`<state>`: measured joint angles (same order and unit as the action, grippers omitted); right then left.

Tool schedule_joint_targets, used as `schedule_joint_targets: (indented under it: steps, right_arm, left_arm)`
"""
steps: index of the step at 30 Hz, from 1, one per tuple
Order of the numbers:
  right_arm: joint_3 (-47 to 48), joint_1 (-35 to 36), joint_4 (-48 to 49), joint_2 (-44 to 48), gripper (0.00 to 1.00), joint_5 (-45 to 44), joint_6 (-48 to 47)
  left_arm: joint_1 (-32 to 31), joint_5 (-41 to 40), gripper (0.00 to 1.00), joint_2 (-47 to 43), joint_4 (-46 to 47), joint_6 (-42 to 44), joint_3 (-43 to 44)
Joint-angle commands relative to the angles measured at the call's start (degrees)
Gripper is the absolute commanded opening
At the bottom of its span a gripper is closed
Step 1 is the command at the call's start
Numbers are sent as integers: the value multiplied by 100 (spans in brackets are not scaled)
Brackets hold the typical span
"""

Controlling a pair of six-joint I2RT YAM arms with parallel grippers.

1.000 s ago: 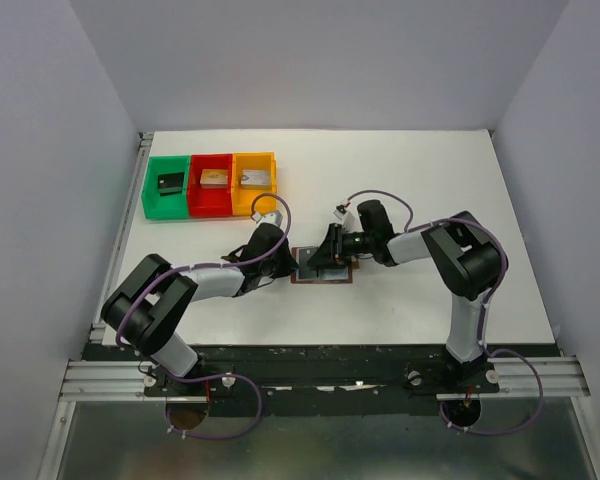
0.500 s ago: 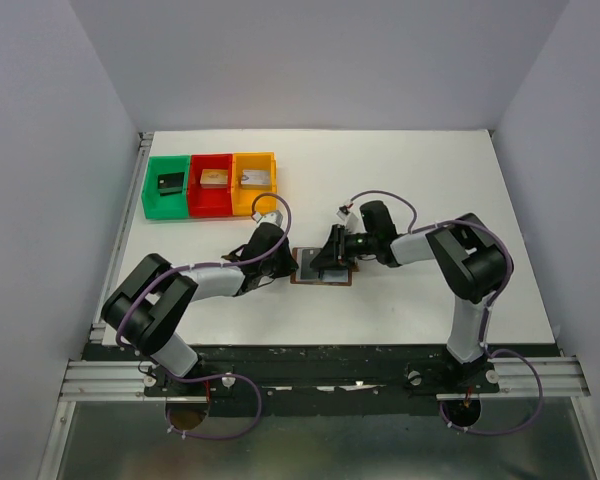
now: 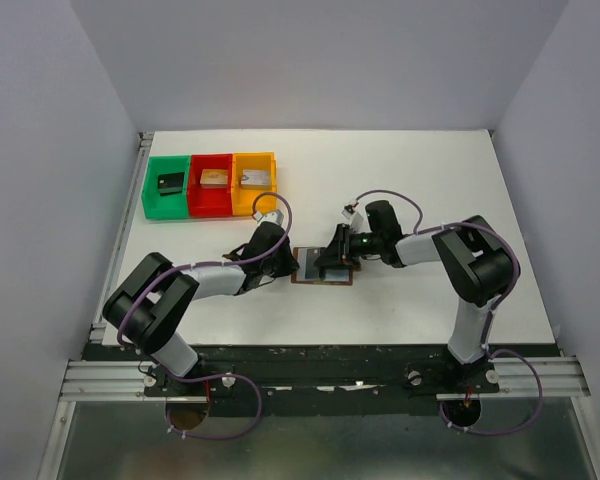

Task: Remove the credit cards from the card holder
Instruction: Remove the credit card from the card holder.

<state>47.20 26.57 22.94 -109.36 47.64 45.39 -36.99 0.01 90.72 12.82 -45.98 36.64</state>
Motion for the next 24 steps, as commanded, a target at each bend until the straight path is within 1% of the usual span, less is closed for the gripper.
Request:
schedule_joint_targets:
  steps: [1, 10, 16, 24]
  right_arm:
    - [-123, -72, 18, 231, 35, -9, -65]
    - [-229, -143, 70, 310, 31, -44, -65]
    - [-264, -169, 62, 310, 24, -132, -65]
    - [-334, -231, -35, 380, 19, -237, -118]
  left_arm:
    - [-27, -142, 0, 218, -605, 1, -78]
    - [-10, -168, 0, 245, -614, -34, -96]
    - [-18, -194, 0, 201, -614, -52, -122]
    - [-18, -230, 0, 139, -623, -52, -149]
